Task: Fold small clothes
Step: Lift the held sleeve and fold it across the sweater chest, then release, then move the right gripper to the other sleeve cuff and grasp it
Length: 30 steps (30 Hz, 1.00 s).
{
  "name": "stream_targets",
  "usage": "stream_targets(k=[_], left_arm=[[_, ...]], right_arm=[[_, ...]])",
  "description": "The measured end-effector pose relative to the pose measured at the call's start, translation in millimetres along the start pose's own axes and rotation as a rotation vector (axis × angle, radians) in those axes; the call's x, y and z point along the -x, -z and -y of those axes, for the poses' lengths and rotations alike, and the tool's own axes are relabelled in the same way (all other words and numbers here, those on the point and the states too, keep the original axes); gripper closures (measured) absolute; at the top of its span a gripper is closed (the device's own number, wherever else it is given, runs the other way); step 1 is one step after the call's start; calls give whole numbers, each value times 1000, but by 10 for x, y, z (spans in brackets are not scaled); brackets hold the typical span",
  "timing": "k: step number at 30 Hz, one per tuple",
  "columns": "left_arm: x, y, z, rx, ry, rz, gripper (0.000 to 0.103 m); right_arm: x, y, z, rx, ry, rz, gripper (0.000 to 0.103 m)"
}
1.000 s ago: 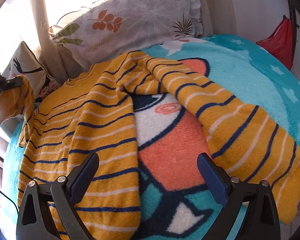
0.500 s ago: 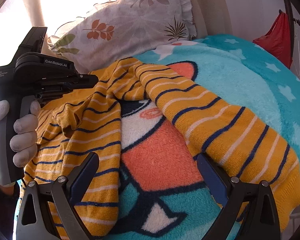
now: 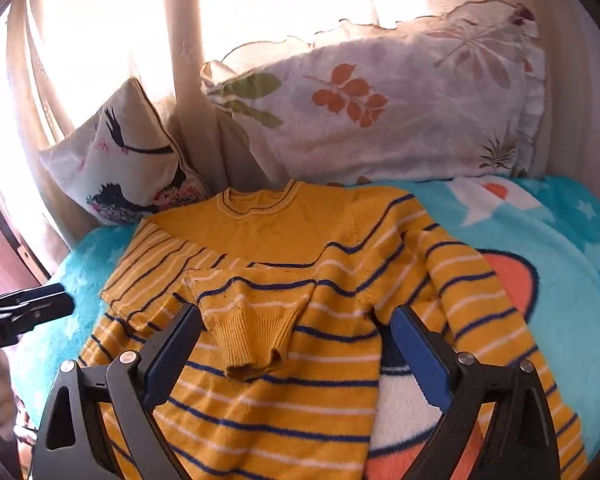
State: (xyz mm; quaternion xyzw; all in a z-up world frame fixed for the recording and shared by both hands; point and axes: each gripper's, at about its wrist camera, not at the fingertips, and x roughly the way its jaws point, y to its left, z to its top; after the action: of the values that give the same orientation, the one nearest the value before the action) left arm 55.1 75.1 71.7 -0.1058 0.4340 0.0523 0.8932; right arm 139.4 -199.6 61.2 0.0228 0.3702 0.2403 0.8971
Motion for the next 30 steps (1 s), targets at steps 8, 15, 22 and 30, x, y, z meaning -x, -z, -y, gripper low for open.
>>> stream_targets(k=[8,15,22,30], left_arm=[[11,588,-724,141,15,-67,36],[-243,826,-652,73,-18,-160,36],[55,870,-847,-39,-224,-206,103],[558,1058,-1430,155,-229,-102,80]], right_arm=[[-373,130,-226,71,-33,-147,14],[-457,236,-506,227,14,-178,27],[-231,29,-301,309,145,-153,85],[187,356,90,313,59,-276,56]])
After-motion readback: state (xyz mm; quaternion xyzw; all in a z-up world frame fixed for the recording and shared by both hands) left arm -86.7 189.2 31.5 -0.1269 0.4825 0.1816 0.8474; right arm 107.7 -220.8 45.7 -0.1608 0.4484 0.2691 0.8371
